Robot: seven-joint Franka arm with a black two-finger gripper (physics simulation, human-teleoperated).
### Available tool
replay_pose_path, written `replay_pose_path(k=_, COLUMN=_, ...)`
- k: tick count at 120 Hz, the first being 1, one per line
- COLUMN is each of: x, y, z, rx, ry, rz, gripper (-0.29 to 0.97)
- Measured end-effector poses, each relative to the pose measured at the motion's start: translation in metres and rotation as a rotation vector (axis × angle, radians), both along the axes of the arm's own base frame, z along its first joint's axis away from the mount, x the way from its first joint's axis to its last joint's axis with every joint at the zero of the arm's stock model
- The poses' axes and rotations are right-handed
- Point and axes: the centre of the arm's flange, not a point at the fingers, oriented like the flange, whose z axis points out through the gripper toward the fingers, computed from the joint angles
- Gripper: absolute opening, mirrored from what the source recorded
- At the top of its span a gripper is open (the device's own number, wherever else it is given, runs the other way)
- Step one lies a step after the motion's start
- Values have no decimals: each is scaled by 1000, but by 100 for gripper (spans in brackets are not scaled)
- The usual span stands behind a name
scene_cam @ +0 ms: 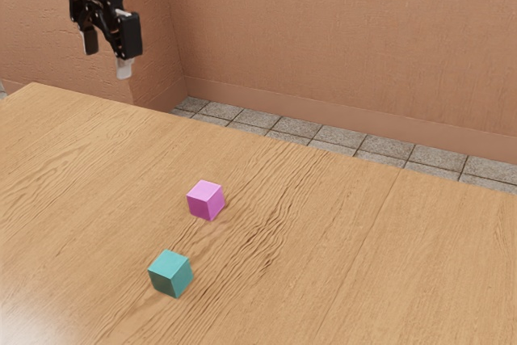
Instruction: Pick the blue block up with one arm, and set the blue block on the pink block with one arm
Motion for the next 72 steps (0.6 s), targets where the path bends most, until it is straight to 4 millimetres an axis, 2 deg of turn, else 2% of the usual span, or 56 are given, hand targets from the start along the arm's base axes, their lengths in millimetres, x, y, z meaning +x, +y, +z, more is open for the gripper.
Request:
replay_pose_path(k=17, x=3, y=-4, z=-7, rx=-6, ry=31, rz=-33, gripper=68)
replay_pose_path(k=25, x=-1, y=-13, z=-9, rx=-4, ry=40, rz=-57, gripper=68)
replay_pose_path(k=36, x=4, y=-30, z=-50, rx=9, ry=115, rz=-100, gripper=68)
replay_pose_path(k=62, x=28, y=-35, z=-165, rx=-1, ry=225, rz=-120, gripper=68)
replay_pose_path(k=72, x=34, y=-40, z=-187, rx=-16, ry=226, rz=-117, gripper=68)
